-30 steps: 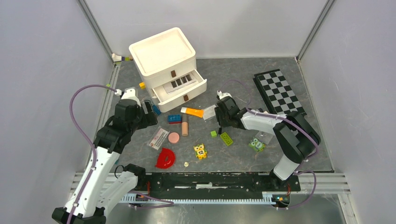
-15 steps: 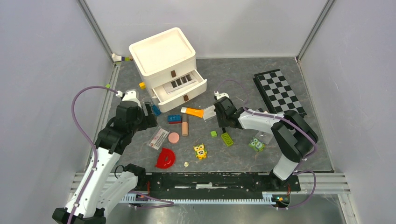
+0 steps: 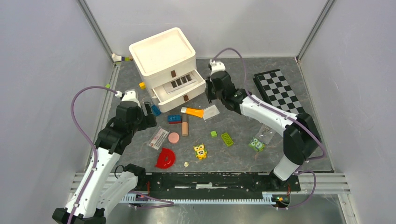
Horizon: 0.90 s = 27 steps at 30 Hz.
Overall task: Organize the makeup
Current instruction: Place the makeup in the drawer.
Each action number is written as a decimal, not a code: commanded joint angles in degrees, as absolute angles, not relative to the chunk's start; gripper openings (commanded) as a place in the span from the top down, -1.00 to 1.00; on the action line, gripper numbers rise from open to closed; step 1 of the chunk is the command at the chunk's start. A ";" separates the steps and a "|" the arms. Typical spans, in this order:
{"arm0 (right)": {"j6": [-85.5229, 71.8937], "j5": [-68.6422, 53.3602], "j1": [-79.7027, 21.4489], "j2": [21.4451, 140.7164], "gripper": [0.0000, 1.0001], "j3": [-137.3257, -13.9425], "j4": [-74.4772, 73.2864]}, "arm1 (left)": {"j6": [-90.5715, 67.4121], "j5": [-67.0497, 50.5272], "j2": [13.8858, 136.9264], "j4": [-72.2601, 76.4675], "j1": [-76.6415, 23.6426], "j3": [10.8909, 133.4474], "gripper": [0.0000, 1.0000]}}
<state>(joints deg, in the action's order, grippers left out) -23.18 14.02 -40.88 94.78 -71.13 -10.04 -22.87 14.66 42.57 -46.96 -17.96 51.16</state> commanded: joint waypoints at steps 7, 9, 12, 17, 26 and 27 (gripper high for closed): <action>-25.47 11.84 -41.11 104.05 0.71 -88.05 3.85 | -20.98 17.14 41.62 -45.70 -17.75 50.98 -0.79; -26.30 11.22 -41.13 106.26 0.71 -88.80 6.82 | -21.00 16.97 41.65 -45.70 -17.75 50.98 -0.79; -27.32 10.99 -40.96 109.30 0.71 -89.55 11.18 | -21.01 16.90 41.60 -45.63 -17.71 51.01 -0.79; -30.52 11.52 -40.22 113.48 0.70 -90.57 17.39 | -20.92 16.73 41.78 -45.64 -17.75 50.98 -0.79; -36.70 14.13 -38.81 117.64 0.67 -90.66 21.74 | -20.83 16.64 41.84 -45.63 -17.75 50.93 -0.79; -36.68 14.39 -38.78 117.99 0.66 -90.70 21.60 | -20.83 16.61 41.95 -45.62 -17.73 50.93 -0.79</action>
<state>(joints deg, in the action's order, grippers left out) -34.22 12.08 -39.29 116.38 -88.05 17.19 -22.85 16.03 42.22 -47.00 -17.96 51.13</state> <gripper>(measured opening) 0.217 0.895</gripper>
